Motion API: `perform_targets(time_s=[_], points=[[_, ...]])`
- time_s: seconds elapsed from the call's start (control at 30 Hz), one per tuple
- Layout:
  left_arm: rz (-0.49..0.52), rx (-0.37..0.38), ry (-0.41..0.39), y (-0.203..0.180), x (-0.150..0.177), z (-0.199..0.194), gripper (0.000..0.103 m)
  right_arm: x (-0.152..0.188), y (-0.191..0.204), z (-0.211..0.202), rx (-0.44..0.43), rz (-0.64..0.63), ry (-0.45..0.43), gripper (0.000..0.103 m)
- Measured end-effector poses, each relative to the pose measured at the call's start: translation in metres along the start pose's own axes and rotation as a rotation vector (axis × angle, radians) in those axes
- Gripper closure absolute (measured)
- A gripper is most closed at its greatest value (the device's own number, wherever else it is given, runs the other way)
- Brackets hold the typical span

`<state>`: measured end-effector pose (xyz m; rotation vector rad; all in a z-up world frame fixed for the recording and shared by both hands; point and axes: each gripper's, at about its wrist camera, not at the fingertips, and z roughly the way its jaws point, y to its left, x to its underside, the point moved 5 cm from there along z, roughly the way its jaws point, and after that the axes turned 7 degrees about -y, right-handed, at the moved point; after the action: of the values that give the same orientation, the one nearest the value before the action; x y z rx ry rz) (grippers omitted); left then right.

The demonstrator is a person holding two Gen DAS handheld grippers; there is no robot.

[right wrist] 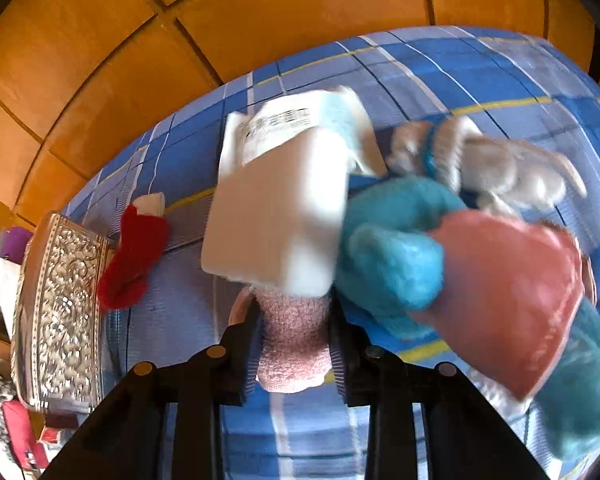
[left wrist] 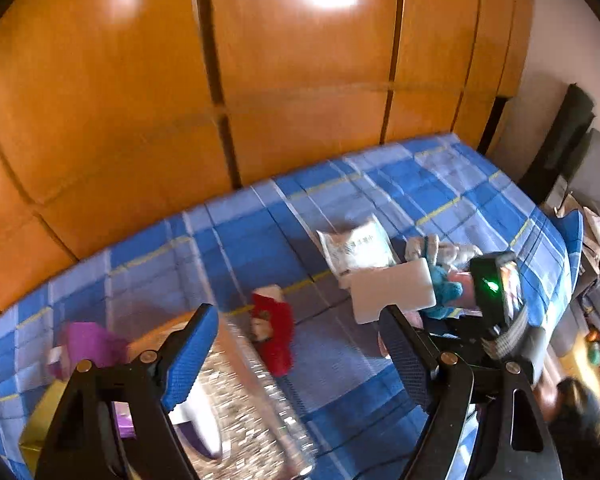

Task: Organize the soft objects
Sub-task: 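Grasp the red sock with the left tool while the right tool holds the pink sock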

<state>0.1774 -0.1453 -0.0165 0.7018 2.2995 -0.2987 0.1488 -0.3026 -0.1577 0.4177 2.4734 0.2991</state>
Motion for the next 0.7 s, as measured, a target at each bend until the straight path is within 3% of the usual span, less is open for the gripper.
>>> perform_targets(time_s=[0.1, 0.3, 0.43, 0.6, 0.7], points=[[-0.032, 0.001, 0.069, -0.008, -0.013, 0.031, 0.022, 0.006, -0.007, -0.004, -0.026, 0.008, -0.009, 0.073], [-0.07, -0.022, 0.254, -0.007, -0.022, 0.101, 0.049, 0.008, -0.013, -0.006, -0.066, 0.011, -0.004, 0.072], [-0.029, -0.082, 0.402, -0.002, -0.011, 0.144, 0.049, 0.008, -0.018, -0.006, -0.089, 0.017, 0.001, 0.071], [-0.001, -0.185, 0.506, 0.008, 0.007, 0.174, 0.049, 0.006, -0.02, -0.003, -0.114, 0.029, 0.007, 0.071], [0.005, -0.209, 0.55, 0.009, 0.018, 0.188, 0.049, 0.006, -0.022, -0.002, -0.121, 0.026, 0.008, 0.071]])
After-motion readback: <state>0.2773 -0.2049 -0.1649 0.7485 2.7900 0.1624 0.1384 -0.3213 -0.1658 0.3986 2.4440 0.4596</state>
